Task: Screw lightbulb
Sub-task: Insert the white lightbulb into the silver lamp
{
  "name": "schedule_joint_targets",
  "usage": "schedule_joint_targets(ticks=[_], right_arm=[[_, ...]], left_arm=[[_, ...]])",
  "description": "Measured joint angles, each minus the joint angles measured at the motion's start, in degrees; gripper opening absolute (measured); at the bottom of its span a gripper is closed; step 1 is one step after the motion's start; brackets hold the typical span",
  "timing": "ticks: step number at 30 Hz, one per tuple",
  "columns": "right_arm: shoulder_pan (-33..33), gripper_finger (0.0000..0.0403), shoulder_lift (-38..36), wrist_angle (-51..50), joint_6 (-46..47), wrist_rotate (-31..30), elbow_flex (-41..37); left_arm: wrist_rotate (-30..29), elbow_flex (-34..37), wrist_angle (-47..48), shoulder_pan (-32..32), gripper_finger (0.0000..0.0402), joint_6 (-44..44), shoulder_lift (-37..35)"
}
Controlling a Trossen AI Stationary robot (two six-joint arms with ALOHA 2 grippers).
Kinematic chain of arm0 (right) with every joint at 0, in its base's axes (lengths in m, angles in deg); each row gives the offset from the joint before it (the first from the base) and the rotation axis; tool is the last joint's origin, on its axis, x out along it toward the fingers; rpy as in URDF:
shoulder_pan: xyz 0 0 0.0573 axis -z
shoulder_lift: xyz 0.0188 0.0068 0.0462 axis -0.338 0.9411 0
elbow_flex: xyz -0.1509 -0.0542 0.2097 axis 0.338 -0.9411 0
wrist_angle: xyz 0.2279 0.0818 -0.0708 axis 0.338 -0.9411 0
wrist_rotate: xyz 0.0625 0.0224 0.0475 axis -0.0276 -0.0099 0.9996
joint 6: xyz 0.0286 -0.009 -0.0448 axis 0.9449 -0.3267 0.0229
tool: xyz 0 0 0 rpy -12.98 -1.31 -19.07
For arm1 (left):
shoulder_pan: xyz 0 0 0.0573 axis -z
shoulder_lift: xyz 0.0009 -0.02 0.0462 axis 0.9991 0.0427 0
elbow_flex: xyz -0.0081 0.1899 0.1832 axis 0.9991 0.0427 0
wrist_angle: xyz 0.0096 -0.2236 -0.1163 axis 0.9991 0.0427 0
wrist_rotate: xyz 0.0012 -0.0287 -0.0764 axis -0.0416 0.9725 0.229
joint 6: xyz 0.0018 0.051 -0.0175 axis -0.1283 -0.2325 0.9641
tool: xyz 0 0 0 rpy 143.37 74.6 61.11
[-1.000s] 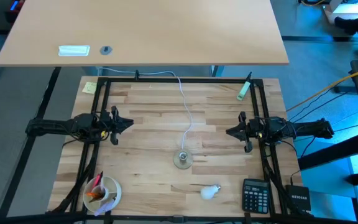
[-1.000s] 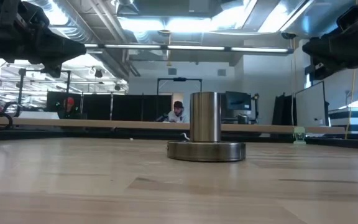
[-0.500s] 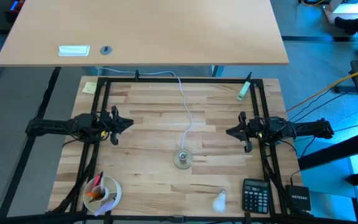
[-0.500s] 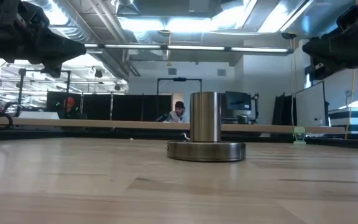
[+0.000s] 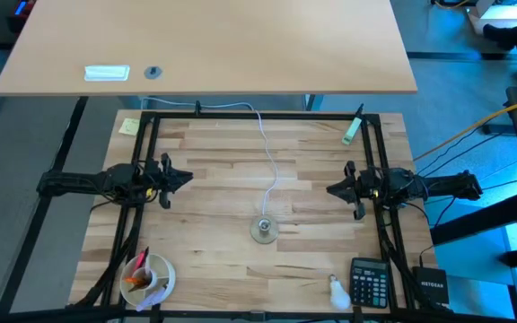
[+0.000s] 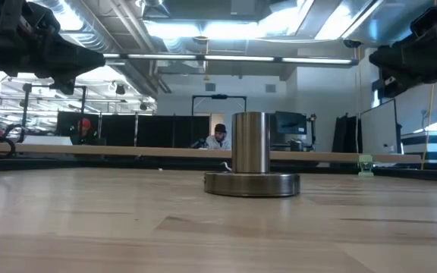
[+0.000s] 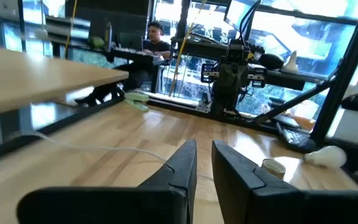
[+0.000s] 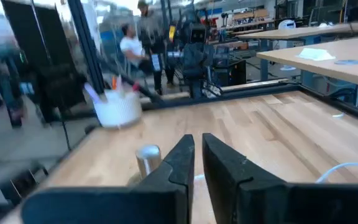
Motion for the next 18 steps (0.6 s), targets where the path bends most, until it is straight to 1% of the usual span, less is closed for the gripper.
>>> schedule_joint_targets(ticks=[4, 5, 7, 10, 12, 14, 15, 17, 18], right_arm=[[0.02, 0.0037, 0.0, 5.2, 17.28, -1.47, 0.01], [0.02, 0.0037, 0.0, 6.72, 20.26, -1.79, -0.01], [0.02, 0.0037, -0.01, 8.68, 21.44, -2.99, -0.01], [0.0, 0.0037, -0.02, 9.5, 21.59, -7.44, -0.01], [0.0, 0.0037, 0.02, 10.37, 26.42, -9.49, -0.01], [0.02, 0.0037, 0.15, 13.63, 29.77, -11.51, -0.01], [0.02, 0.0037, 0.52, 16.18, 29.45, -11.81, 0.0], [-0.16, 0.0037, 2.46, 21.56, 27.0, -10.26, 0.42], [-0.41, 0.0037, 4.38, 21.42, 26.7, -9.43, 1.38]], left_arm=[[-0.04, 0.0, -2.01, -0.04, 0.004, 11.86, 0.01], [-0.05, 0.0, -2.8, -0.04, 0.004, 14.58, 0.01], [-0.36, 0.0, -4.06, -0.04, 0.004, 17.48, 0.01], [-2.43, 0.0, -7.4, -0.08, 0.004, 15.6, 0.12], [-2.5, 0.0, -11.11, -0.09, 0.004, 13.92, 0.19], [-1.69, 0.0, -15.64, -0.05, 0.004, 11.64, 0.97], [-0.82, -0.05, -17.56, 0.07, 0.004, 9.87, 1.7], [0.2, -0.88, -19.24, 0.32, 0.004, 6.81, 4.27], [0.36, -1.54, -19.86, 0.5, 0.004, 5.83, 6.07]])
